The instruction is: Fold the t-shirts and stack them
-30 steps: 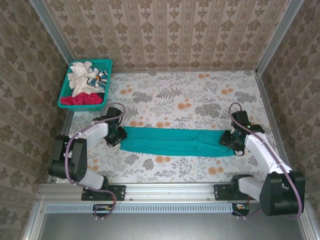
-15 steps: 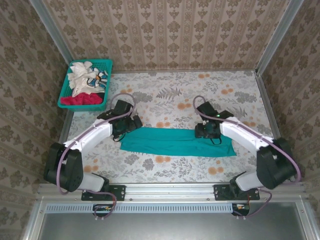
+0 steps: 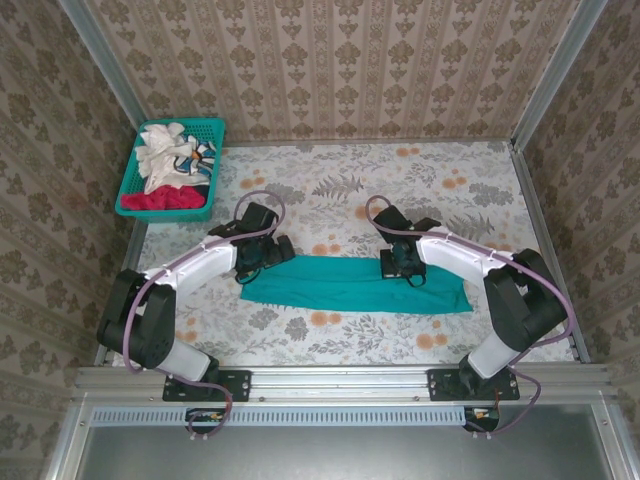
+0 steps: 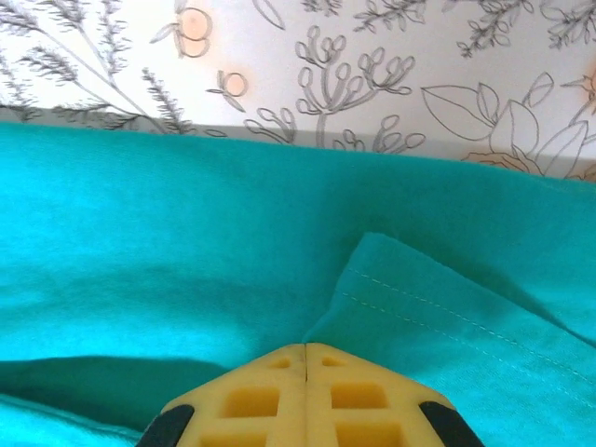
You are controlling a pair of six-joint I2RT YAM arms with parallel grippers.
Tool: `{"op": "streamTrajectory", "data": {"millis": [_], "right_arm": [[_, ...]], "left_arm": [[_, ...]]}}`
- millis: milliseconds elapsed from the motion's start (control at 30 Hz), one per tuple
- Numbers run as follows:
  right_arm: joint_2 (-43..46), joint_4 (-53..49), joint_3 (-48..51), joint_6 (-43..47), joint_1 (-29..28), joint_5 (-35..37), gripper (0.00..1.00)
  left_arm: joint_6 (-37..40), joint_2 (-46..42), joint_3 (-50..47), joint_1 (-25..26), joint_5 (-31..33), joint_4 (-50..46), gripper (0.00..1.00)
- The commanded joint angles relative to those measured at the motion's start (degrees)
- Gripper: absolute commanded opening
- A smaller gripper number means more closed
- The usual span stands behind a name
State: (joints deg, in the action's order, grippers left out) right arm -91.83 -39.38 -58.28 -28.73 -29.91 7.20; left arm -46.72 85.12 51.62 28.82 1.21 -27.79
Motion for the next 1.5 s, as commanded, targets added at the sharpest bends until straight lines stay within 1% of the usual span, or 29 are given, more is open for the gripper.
{"op": "streamTrajectory", "data": {"millis": [0, 167, 267, 300, 333, 367, 400, 467, 500, 567, 600, 633, 700, 767, 800, 867, 967, 1067, 1233, 1367, 1467], "right_arm": [[2.3, -0.2, -2.6, 3.5, -2.6, 1.3, 0.0], [1.0, 0.3, -2.8, 4.7, -5.9, 1.4, 0.0], [-0.6, 1.4, -2.2, 4.0, -6.3, 0.6, 0.0], [-0.9, 1.9, -2.0, 3.9, -6.3, 0.1, 0.02], [-1.0, 2.5, -1.7, 3.7, -6.3, -0.2, 0.07], [-0.8, 3.0, -1.6, 3.5, -6.3, -0.5, 0.14], [-0.2, 3.4, -1.4, 3.5, -6.3, -0.5, 0.24], [2.6, 4.6, -0.6, 3.5, -6.2, 0.4, 0.49], [4.0, 5.3, 0.0, 3.4, -6.2, 1.3, 0.58], [7.2, 6.1, 1.7, 2.3, -5.5, 4.6, 0.63], [8.8, 6.6, 3.0, 1.1, -4.9, 6.5, 0.69], [10.5, 7.2, 4.5, -0.2, -4.1, 8.0, 0.7], [13.7, 7.8, 7.4, -3.8, -1.8, 9.0, 0.71], [16.6, 8.4, 11.1, -7.9, 1.6, 7.7, 0.71], [17.7, 8.4, 13.1, -9.5, 3.2, 6.2, 0.71], [19.4, 12.2, 17.4, -12.8, 6.9, 0.8, 0.71], [19.4, 16.4, 22.6, -16.9, 10.8, -3.9, 0.71], [16.7, 19.5, 24.4, -18.7, 13.7, -5.9, 0.71], [9.4, 24.9, 21.4, -18.6, 17.7, -5.5, 0.71], [0.1, 28.3, 14.0, -17.1, 19.8, -6.6, 0.71], [-7.4, 28.2, 5.7, -14.8, 20.1, -6.6, 0.71]], "left_arm": [[0.5, -0.5, -0.6, -0.6, -1.0, 0.5, 1.0], [0.6, -0.8, -0.6, -0.9, -1.2, 0.4, 1.0], [0.6, -0.7, -0.4, -1.0, -1.4, 0.6, 1.0], [0.7, -0.7, -0.3, -1.0, -1.5, 0.6, 1.0], [0.7, -0.5, -0.3, -0.9, -1.6, 0.7, 1.0], [0.8, -0.4, -0.3, -1.0, -1.8, 0.8, 1.0], [0.8, -0.2, -0.4, -0.9, -1.9, 1.0, 1.0], [1.0, -0.2, -0.5, -1.0, -2.1, 1.4, 1.0], [1.1, -0.2, -0.4, -1.0, -2.4, 1.6, 1.0], [1.3, -0.1, -0.1, -0.9, -3.3, 3.0, 1.0], [1.4, 0.2, 0.1, -0.8, -4.0, 3.9, 1.0], [1.5, 0.7, 0.6, -0.7, -4.8, 4.7, 1.0], [1.6, 2.0, 1.4, -0.5, -5.8, 5.8, 1.0], [1.6, 3.8, 1.6, -0.5, -6.4, 6.5, 1.0], [1.5, 4.4, 1.4, -0.5, -6.5, 7.1, 1.0], [0.8, 5.7, 0.4, -0.7, -6.8, 8.5, 1.0], [-0.1, 7.5, -1.7, -1.0, -8.4, 10.5, 1.0], [-0.4, 8.6, -3.8, -1.0, -9.6, 11.7, 1.0], [-0.3, 9.7, -5.9, -0.9, -11.4, 11.6, 1.0], [-1.7, 9.8, -7.4, -0.6, -14.0, 12.3, 1.0], [-3.7, 8.7, -8.7, 0.8, -14.7, 13.5, 1.0]]}}
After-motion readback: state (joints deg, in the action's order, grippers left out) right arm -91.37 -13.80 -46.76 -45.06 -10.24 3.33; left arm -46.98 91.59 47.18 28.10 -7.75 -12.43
